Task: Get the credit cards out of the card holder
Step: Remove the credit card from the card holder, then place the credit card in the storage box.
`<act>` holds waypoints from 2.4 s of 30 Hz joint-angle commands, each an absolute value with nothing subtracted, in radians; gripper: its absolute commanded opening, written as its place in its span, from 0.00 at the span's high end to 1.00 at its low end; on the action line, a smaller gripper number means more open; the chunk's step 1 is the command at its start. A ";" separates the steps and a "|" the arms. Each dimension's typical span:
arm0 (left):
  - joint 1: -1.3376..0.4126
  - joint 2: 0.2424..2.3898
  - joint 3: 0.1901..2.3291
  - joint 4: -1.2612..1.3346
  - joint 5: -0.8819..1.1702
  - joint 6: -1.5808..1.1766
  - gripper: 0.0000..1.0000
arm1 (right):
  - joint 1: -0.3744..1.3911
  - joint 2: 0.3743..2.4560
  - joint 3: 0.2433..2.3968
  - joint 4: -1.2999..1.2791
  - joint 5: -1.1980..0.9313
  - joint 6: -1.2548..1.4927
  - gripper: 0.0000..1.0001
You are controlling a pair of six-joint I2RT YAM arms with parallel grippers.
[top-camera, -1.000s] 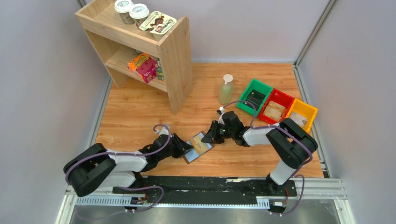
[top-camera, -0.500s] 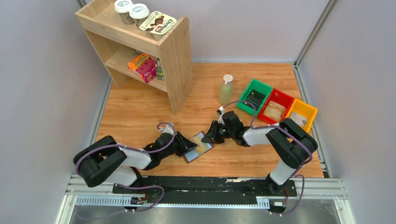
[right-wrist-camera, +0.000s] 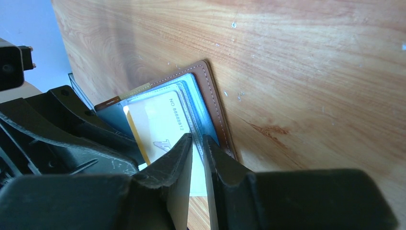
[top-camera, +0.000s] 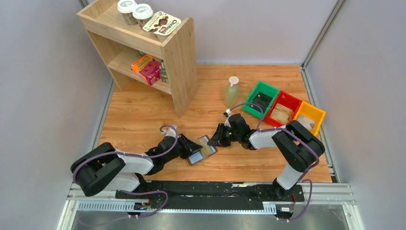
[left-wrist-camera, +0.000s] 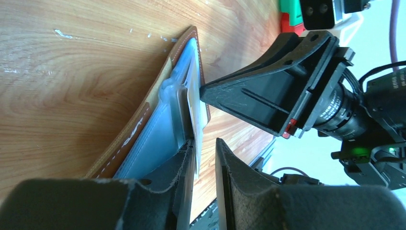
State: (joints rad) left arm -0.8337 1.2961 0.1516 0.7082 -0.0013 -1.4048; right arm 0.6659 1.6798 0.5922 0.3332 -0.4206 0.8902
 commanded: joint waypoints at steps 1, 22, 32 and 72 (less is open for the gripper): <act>-0.842 1.338 0.183 0.804 -0.006 -1.411 0.71 | 0.669 1.721 0.572 0.222 -0.347 0.854 0.77; -0.844 1.246 0.112 0.816 -0.015 -1.443 1.00 | 0.664 1.749 0.584 0.195 -0.330 0.862 0.78; -0.844 1.108 0.101 0.646 -0.040 -1.431 1.00 | 0.661 1.744 0.580 0.198 -0.327 0.865 0.77; -0.844 0.522 0.091 0.162 -0.133 -1.342 1.00 | 0.689 1.260 0.543 0.072 -0.189 0.916 0.41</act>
